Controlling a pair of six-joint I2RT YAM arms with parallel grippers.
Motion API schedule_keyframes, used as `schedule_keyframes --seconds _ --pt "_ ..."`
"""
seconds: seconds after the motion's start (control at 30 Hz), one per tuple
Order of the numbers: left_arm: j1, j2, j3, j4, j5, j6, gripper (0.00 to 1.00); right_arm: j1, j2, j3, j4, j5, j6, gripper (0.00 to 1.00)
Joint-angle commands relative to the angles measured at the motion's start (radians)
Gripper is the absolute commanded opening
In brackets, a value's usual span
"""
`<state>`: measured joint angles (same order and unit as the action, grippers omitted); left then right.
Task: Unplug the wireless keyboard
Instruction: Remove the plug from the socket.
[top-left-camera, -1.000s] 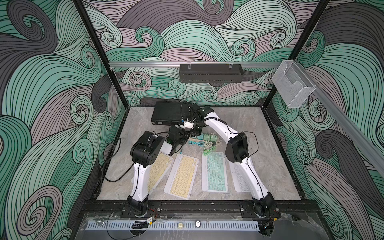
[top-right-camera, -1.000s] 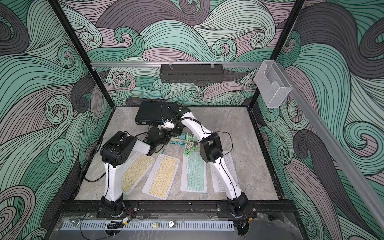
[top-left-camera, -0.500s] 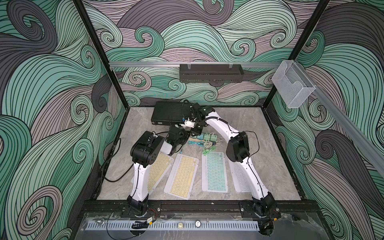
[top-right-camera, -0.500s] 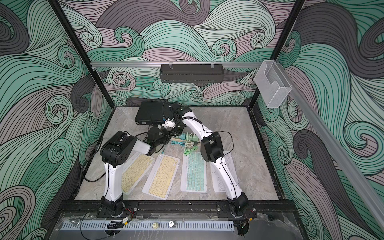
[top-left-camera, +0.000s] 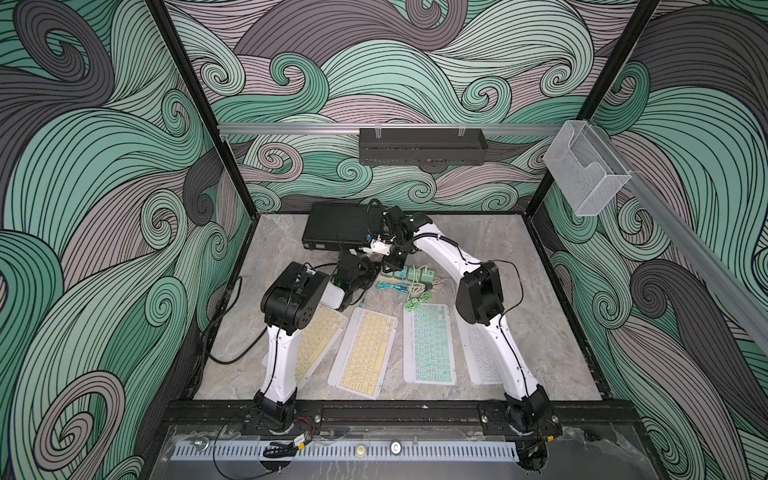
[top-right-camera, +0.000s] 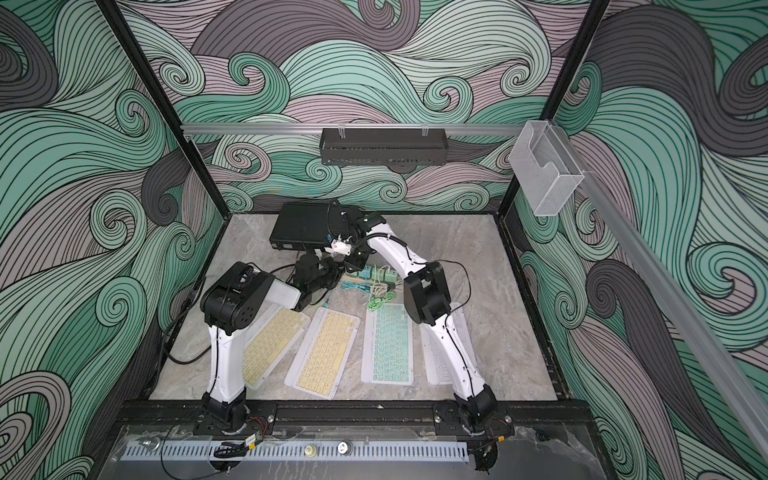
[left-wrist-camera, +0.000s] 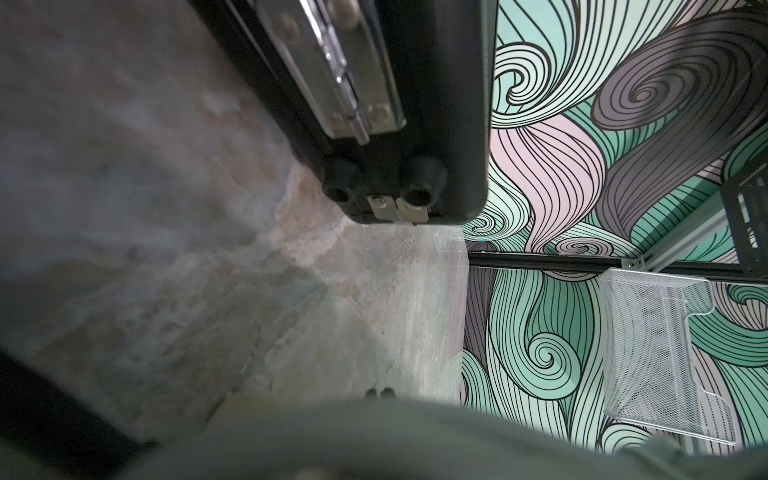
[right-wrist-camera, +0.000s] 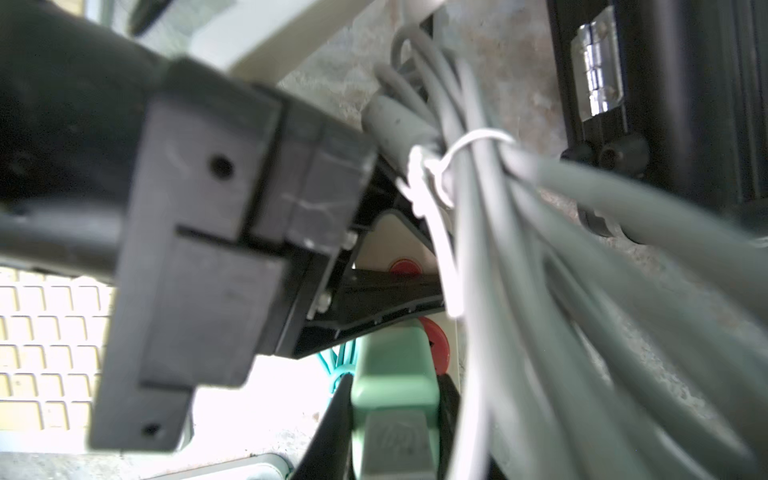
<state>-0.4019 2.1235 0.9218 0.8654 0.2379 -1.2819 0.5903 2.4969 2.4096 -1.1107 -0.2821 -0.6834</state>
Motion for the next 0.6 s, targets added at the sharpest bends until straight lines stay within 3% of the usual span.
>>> schedule_keyframes --seconds 0.0,0.17,0.23,0.33,0.57 --pt "-0.005 0.085 -0.067 -0.323 -0.040 0.010 0.00 0.008 -0.092 0.029 0.081 -0.116 0.024 0.00" --pt "-0.005 0.083 -0.066 -0.324 -0.038 0.012 0.00 0.039 -0.089 -0.001 0.119 0.132 -0.015 0.00" --pt "-0.005 0.082 -0.065 -0.327 -0.038 0.011 0.00 0.043 -0.081 0.000 0.120 0.164 -0.023 0.00" --pt "-0.005 0.084 -0.065 -0.324 -0.038 0.011 0.00 0.040 -0.090 -0.004 0.119 0.114 -0.014 0.00" --pt "-0.005 0.084 -0.069 -0.319 -0.039 0.010 0.00 0.001 -0.124 -0.007 0.119 -0.180 0.060 0.00"
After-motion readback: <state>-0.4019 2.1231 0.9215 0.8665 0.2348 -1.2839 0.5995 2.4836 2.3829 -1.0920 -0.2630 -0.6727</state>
